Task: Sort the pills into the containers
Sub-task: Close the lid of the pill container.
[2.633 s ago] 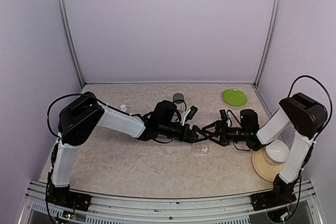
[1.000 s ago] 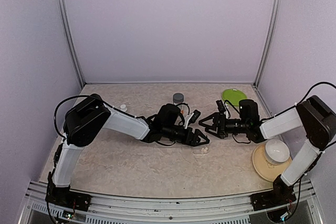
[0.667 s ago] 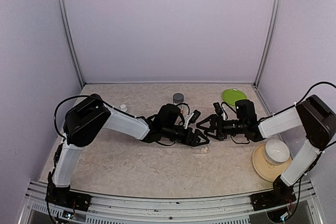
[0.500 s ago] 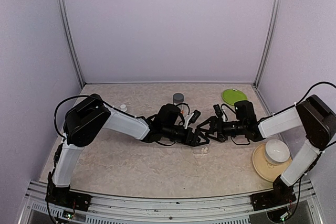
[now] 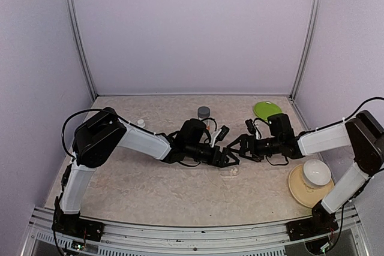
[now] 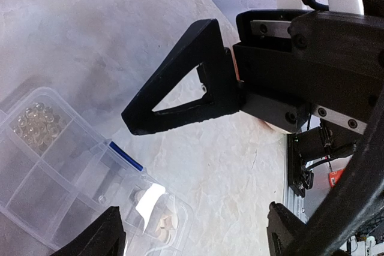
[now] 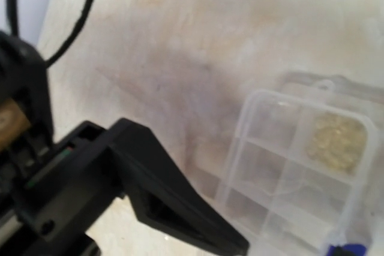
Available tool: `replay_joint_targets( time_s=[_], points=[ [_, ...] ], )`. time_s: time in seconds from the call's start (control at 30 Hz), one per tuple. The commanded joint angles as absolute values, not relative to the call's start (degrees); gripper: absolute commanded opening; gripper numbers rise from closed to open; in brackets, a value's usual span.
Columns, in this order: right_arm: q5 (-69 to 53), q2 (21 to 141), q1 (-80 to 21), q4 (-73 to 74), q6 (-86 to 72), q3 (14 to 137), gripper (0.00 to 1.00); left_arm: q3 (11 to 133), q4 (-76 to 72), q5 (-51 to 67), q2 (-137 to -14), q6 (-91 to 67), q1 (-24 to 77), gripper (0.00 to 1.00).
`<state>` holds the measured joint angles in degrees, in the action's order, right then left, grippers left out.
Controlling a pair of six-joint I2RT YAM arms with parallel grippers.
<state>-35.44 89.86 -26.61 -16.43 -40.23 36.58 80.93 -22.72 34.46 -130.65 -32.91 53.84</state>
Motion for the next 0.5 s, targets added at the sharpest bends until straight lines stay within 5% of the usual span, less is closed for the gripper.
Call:
replay_joint_targets(
  time_s=[0.0, 0.47],
  points=[
    [-33.8, 88.5, -27.1, -13.0, -37.4, 36.4, 1.0, 79.8, -22.3, 34.3, -130.8, -32.4, 54.1, 0.8],
    [-34.3, 94.5, -27.1, -17.6, -37.4, 35.6, 1.0, 79.7, -22.4, 34.2, -130.5, -32.5, 54.1, 0.79]
  ],
)
